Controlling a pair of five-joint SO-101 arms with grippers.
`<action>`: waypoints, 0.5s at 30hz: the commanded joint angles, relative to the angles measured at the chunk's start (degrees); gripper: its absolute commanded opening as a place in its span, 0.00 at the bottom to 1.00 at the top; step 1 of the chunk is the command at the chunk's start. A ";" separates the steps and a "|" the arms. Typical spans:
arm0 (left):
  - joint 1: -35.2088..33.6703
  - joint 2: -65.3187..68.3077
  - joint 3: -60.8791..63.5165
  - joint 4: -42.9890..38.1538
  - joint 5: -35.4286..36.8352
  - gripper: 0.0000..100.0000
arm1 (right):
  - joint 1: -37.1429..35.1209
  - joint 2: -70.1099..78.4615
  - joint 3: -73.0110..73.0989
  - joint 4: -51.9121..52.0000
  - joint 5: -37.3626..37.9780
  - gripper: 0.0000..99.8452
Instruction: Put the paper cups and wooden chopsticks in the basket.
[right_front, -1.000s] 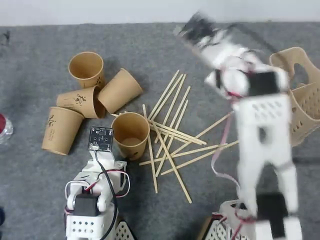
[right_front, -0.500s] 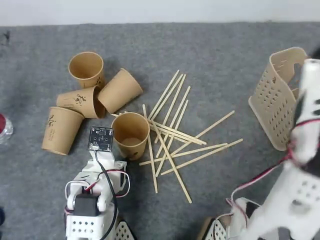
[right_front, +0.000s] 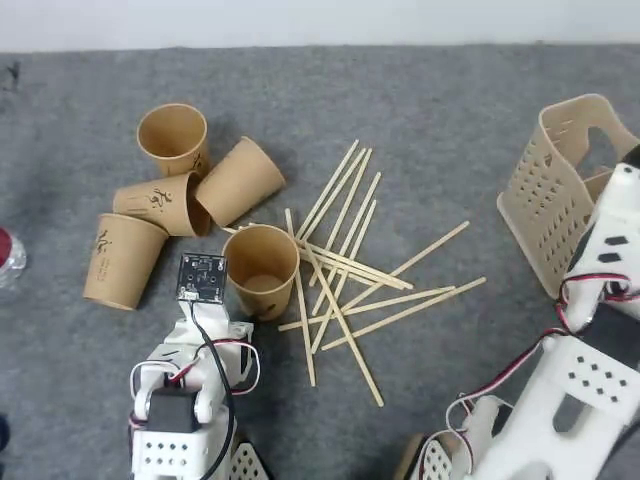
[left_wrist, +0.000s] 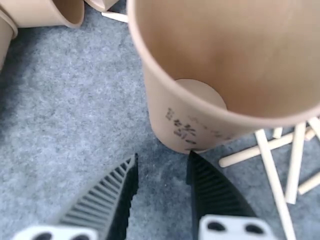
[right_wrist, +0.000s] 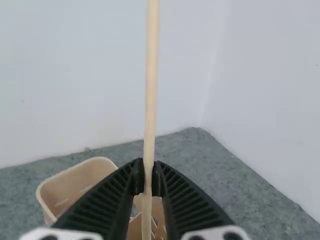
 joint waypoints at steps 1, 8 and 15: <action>0.44 -0.97 -1.19 0.26 -0.35 0.17 | 0.31 -0.31 0.79 -3.21 4.40 0.01; 0.44 -0.97 -1.19 0.26 -0.35 0.17 | 2.07 1.27 0.97 -3.30 5.10 0.27; 0.26 -0.97 -1.19 0.26 -0.35 0.17 | 1.89 0.92 -0.88 -1.80 5.10 0.24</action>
